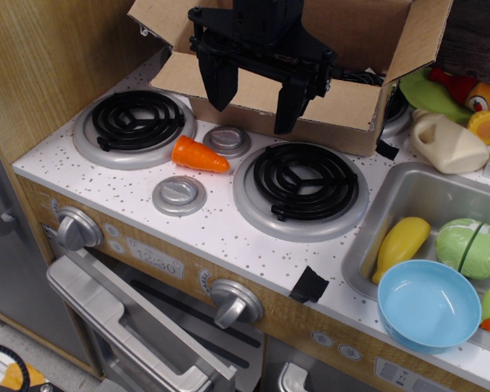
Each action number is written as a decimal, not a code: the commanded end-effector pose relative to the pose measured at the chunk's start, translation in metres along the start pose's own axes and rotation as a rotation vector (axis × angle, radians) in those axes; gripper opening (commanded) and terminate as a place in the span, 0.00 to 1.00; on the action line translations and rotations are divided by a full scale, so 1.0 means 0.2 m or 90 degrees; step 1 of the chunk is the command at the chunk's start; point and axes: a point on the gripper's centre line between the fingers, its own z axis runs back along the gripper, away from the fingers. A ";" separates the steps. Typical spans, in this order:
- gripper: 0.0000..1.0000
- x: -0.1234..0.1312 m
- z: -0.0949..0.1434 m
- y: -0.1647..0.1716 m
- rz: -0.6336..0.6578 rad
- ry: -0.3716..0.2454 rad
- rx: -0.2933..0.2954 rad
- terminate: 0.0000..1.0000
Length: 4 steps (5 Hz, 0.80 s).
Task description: Pick up bowl and put in small4fbox
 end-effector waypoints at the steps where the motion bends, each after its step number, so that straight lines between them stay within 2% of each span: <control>1: 1.00 0.00 0.00 0.00 0.000 0.000 0.000 0.00; 2: 1.00 -0.03 -0.02 -0.25 0.032 0.005 -0.038 0.00; 3: 1.00 -0.04 -0.08 -0.45 0.056 -0.007 -0.048 0.00; 4: 1.00 -0.05 -0.17 -0.56 0.075 -0.016 -0.060 0.00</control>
